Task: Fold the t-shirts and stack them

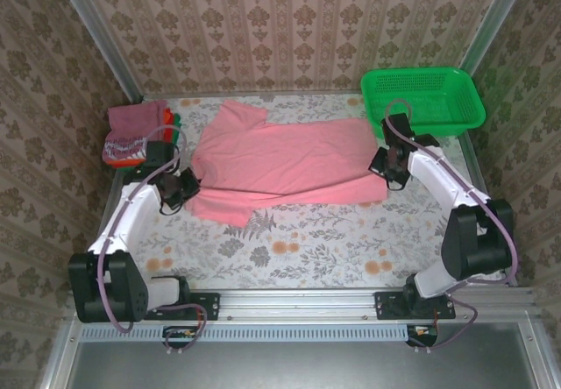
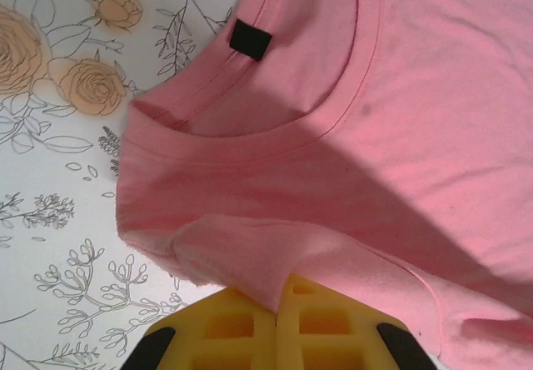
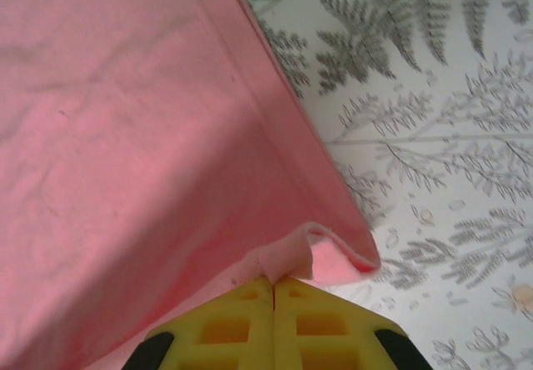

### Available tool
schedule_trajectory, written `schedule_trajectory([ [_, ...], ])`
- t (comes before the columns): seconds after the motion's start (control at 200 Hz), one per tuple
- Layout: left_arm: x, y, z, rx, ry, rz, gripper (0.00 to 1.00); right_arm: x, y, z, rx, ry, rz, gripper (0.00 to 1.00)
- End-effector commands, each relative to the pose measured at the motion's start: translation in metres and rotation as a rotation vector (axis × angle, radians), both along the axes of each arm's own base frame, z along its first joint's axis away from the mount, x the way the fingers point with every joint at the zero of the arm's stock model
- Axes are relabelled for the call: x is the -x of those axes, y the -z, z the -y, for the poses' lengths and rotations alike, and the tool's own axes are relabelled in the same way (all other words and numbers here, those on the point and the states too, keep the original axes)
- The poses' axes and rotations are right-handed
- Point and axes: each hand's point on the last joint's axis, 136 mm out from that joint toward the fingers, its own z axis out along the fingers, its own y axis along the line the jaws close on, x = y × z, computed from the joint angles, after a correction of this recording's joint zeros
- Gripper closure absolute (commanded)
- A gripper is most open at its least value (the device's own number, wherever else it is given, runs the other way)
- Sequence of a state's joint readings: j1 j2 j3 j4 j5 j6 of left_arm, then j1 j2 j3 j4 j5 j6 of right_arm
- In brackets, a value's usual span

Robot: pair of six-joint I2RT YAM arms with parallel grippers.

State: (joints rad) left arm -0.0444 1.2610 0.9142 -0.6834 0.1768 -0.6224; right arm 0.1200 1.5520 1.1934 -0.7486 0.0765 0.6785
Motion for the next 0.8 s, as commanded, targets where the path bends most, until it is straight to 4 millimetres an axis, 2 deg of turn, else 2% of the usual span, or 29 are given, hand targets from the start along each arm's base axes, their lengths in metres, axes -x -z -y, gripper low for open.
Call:
schedule_trajectory([
  [0.0, -0.018, -0.018, -0.002, 0.007, 0.023, 0.065, 1.00, -0.021, -0.012, 0.011, 0.062, -0.007, 0.024, 1.00],
  [0.385, -0.055, -0.024, -0.003, -0.032, 0.107, 0.085, 1.00, -0.059, -0.010, 0.022, 0.093, -0.003, 0.012, 1.00],
  [0.56, -0.071, -0.023, -0.009, -0.077, 0.117, 0.088, 1.00, -0.071, -0.004, 0.025, 0.092, 0.009, 0.007, 1.00],
  [0.795, -0.096, -0.017, -0.005, -0.065, 0.136, 0.083, 1.00, -0.084, 0.007, 0.028, 0.088, 0.012, -0.010, 1.00],
])
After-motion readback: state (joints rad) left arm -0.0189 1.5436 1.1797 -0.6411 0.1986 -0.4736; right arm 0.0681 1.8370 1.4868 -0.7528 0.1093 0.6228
